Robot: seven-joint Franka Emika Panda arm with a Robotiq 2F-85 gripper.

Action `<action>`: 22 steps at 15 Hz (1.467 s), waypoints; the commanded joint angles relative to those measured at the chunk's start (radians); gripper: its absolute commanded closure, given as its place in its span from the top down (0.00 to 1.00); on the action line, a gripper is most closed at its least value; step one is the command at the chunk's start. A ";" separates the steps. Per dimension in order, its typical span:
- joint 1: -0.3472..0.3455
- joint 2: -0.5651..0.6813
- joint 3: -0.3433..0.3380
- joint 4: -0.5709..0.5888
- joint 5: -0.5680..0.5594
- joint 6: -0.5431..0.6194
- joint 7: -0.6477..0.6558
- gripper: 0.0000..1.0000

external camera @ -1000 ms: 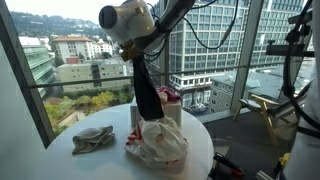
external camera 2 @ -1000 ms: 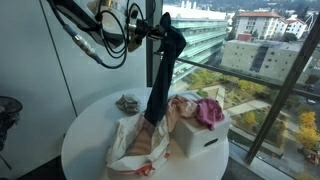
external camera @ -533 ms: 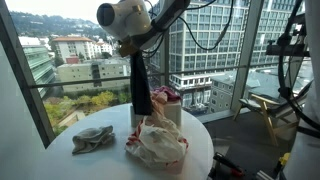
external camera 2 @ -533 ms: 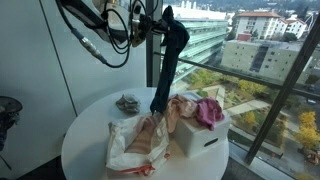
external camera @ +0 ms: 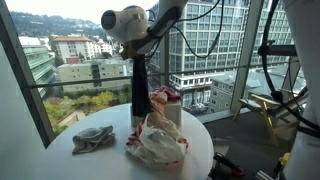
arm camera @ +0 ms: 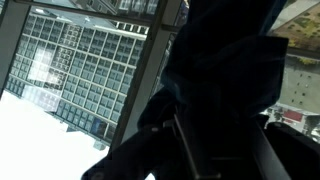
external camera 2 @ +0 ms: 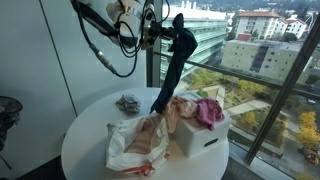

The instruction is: Take the blue shirt out of the plastic bag

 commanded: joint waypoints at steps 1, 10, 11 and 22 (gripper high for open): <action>-0.027 0.075 -0.018 0.085 0.072 0.011 -0.057 0.13; -0.063 0.137 -0.046 0.112 0.169 0.056 -0.069 0.69; -0.063 0.136 -0.049 0.113 0.178 0.059 -0.070 0.76; -0.044 -0.134 0.001 -0.195 0.485 0.133 -0.227 1.00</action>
